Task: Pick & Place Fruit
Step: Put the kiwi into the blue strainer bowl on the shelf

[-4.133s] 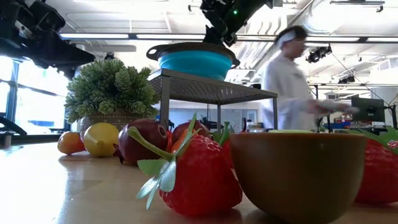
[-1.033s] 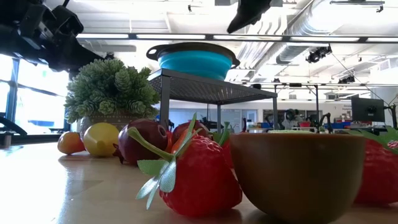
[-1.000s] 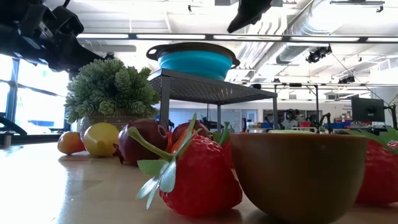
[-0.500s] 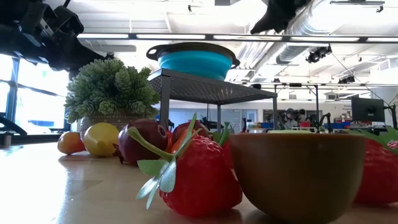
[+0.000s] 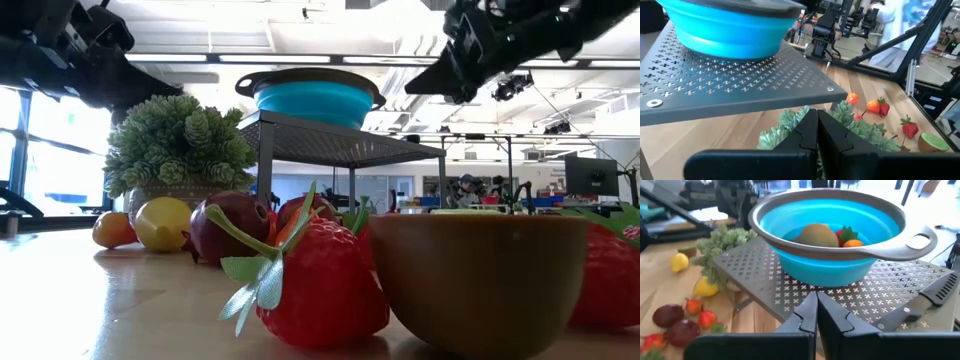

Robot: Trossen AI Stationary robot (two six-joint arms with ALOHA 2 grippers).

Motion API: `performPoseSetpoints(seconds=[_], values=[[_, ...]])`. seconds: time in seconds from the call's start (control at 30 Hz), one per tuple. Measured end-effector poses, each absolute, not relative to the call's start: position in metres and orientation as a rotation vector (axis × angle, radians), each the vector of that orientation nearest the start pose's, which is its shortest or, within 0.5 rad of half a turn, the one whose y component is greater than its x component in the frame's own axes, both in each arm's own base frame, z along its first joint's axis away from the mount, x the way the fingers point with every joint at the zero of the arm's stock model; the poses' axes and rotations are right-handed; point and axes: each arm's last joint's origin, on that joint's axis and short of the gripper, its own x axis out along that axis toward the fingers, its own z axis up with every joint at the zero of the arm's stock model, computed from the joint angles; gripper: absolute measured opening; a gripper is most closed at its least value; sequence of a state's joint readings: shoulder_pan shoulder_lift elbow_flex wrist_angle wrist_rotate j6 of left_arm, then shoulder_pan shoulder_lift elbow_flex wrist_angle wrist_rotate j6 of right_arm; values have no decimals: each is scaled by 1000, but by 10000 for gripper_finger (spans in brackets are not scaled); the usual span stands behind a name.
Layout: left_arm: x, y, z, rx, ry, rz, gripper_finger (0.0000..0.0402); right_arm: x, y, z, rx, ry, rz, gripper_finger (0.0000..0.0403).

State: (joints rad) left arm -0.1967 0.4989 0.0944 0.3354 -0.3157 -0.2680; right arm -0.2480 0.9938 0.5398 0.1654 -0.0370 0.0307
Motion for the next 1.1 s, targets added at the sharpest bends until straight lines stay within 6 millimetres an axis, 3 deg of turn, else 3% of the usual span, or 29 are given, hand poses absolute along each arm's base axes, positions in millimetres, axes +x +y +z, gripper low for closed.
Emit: performPoseSetpoints(seconds=[0.33,0.67,1.1], values=[[131,-17,182,-251,46,126,0,199,-53,224,86,254,-194,2],[131,-17,182,-250,48,127,0,197,-52,226,41,255,-169,2],[131,-17,182,-250,49,127,0,155,-56,241,49,277,-261,2]])
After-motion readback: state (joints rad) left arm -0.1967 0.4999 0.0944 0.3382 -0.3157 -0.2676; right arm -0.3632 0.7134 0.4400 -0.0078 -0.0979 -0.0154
